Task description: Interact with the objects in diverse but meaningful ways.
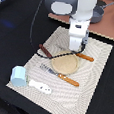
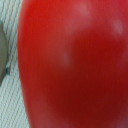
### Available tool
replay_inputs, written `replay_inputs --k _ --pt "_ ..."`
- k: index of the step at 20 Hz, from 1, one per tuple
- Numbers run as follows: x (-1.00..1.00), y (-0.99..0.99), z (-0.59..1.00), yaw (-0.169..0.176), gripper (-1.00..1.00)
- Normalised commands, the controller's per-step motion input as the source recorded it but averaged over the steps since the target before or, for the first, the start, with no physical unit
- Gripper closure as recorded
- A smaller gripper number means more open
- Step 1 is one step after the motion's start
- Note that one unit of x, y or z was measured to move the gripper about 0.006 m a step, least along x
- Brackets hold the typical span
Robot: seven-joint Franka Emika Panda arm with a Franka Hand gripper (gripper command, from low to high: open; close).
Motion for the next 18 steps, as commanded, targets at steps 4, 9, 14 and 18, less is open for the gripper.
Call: replay_inputs --k 4,9,14,18 --pt "0.09 0.0 0.41 0.0 1.0" --pt "0.03 0.0 0.36 0.003 1.0" --pt "0.0 0.0 0.18 0.002 1.0" --pt "0.0 0.0 -0.01 0.008 1.0"
